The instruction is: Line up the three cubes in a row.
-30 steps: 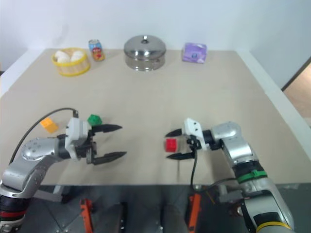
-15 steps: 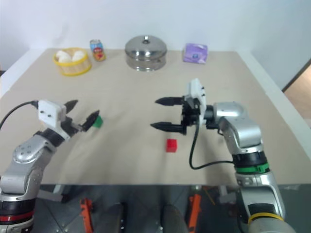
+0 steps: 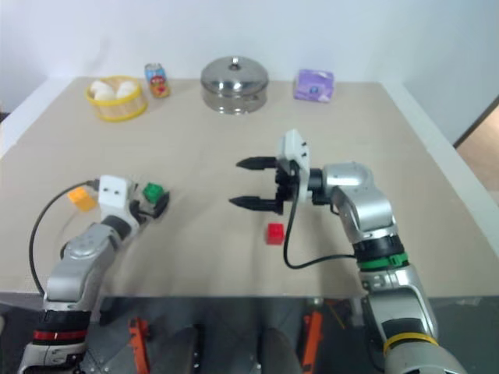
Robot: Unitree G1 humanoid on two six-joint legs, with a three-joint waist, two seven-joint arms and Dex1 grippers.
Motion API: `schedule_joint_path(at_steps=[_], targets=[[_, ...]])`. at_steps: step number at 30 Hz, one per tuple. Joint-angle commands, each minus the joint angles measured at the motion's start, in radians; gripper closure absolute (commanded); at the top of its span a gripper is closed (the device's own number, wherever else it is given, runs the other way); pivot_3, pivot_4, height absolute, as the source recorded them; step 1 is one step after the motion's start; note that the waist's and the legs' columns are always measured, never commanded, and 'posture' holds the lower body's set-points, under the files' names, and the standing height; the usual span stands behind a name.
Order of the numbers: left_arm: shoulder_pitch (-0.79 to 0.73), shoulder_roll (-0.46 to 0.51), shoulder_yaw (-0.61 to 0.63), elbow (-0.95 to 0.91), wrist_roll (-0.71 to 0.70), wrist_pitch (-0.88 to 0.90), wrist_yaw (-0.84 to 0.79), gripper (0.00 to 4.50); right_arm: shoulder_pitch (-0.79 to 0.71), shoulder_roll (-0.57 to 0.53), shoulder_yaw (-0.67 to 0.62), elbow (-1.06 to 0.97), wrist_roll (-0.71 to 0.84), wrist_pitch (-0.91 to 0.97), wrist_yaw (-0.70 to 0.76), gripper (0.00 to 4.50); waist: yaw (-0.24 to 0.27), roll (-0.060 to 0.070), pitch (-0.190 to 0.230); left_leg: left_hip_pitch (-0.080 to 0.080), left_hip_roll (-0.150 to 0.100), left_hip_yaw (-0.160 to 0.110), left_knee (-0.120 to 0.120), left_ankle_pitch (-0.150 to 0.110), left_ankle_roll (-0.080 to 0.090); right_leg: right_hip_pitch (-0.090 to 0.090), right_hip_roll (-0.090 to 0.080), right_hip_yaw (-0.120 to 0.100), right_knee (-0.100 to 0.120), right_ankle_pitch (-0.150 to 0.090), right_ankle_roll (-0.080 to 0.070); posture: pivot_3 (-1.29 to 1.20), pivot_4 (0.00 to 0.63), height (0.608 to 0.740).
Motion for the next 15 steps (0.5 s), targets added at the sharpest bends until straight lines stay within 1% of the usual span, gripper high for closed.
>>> schedule_joint_path(at_steps=[1, 2, 4, 5, 10, 12, 13, 15], targets=[[-0.029, 0.003, -0.011, 0.02, 0.022, -0.025, -0.01, 0.0, -0.021, 0.0, -0.019, -0.02, 0.007, -0.014, 0.0, 0.05, 0.0, 0.0, 0.0, 0.0, 0.0, 0.0, 0.0, 0.0, 0.0, 0.0, 0.0, 0.0, 0.0, 0.0, 0.0, 0.0, 0.15, 0.739], [-0.032, 0.003, -0.011, 0.026, 0.023, -0.023, -0.01, 0.0, -0.02, 0.0, -0.02, -0.022, 0.007, -0.014, -0.001, 0.05, 0.0, 0.0, 0.0, 0.0, 0.0, 0.0, 0.0, 0.0, 0.0, 0.0, 0.0, 0.0, 0.0, 0.0, 0.0, 0.0, 0.15, 0.739], [-0.036, 0.005, -0.014, 0.036, 0.029, -0.027, -0.013, 0.56, -0.018, -0.001, -0.022, -0.023, 0.008, -0.015, -0.003, 0.0, 0.0, 0.0, 0.0, 0.0, 0.0, 0.0, 0.0, 0.0, 0.0, 0.0, 0.0, 0.0, 0.0, 0.0, 0.0, 0.0, 0.15, 0.739], [-0.036, 0.006, -0.015, 0.039, 0.032, -0.029, -0.015, 0.78, -0.016, -0.002, -0.023, -0.024, 0.008, -0.016, -0.004, 0.0, 0.0, 0.0, 0.0, 0.0, 0.0, 0.0, 0.0, 0.0, 0.0, 0.0, 0.0, 0.0, 0.0, 0.0, 0.0, 0.0, 0.15, 0.739], [-0.036, 0.008, -0.014, 0.046, 0.04, -0.037, -0.029, 2.6, -0.014, -0.006, -0.03, -0.022, 0.012, -0.016, -0.005, 0.0, 0.0, 0.0, 0.0, 0.0, 0.0, 0.0, 0.0, 0.0, 0.0, 0.0, 0.0, 0.0, 0.0, 0.0, 0.0, 0.0, 0.15, 0.739], [-0.038, 0.019, -0.017, 0.039, 0.027, -0.043, -0.067, 3.16, -0.009, -0.014, -0.037, -0.029, 0.02, -0.008, -0.002, 0.0, 0.0, 0.0, 0.0, 0.0, 0.0, 0.0, 0.0, 0.0, 0.0, 0.0, 0.0, 0.0, 0.0, 0.0, 0.0, 0.0, 0.15, 0.739], [-0.038, 0.027, -0.023, 0.029, 0.011, -0.047, -0.106, 3.15, -0.003, -0.023, -0.043, -0.039, 0.029, 0.004, 0.003, 0.0, 0.0, 0.0, 0.0, 0.0, 0.0, 0.0, 0.0, 0.0, 0.0, 0.0, 0.0, 0.0, 0.0, 0.0, 0.0, 0.0, 0.15, 0.739], [-0.023, 0.066, -0.061, -0.019, -0.029, -0.07, -0.249, 3.15, 0.017, -0.061, -0.059, -0.074, 0.062, 0.051, 0.028, 0.0, 0.001, 0.0, 0.0, 0.0, 0.0, 0.0, 0.0, 0.0, 0.0, 0.0, 0.0, 0.0, 0.0, 0.0, 0.0, 0.0, 0.15, 0.739]])
